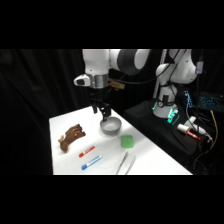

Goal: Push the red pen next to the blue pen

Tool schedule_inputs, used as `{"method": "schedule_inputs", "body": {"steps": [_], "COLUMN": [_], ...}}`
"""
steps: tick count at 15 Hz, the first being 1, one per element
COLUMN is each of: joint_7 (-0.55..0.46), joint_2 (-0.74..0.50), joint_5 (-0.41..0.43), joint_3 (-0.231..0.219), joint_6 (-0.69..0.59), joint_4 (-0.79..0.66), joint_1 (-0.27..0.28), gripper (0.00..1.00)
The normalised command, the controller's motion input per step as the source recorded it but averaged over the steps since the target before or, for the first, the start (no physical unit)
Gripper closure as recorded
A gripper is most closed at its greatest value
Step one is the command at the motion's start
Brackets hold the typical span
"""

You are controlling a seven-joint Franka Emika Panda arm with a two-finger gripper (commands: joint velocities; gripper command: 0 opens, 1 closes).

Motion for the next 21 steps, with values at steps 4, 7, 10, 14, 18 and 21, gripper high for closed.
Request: {"method": "schedule_inputs", "body": {"steps": [4, 7, 10, 14, 18, 21], "joint_7": [0.01, -0.01, 0.03, 0.07, 0.06, -0.02], "joint_2": [0.06, 0.2, 0.26, 0.28, 0.3, 0.35], "joint_5": [-0.019, -0.04, -0.133, -0.235, -0.13, -0.013], "joint_3": [0.012, -0.02, -0.049, -0.072, -0.033, 0.016], "joint_6": [0.07, 0.2, 0.22, 0.19, 0.14, 0.1], "joint_4": [0.06, 0.21, 0.29, 0.3, 0.3, 0.36], "joint_1": [-0.034, -0.06, -0.055, -0.033, -0.038, -0.062], "gripper": [0.0, 0.0, 0.0, 0.0, 0.0, 0.0]}}
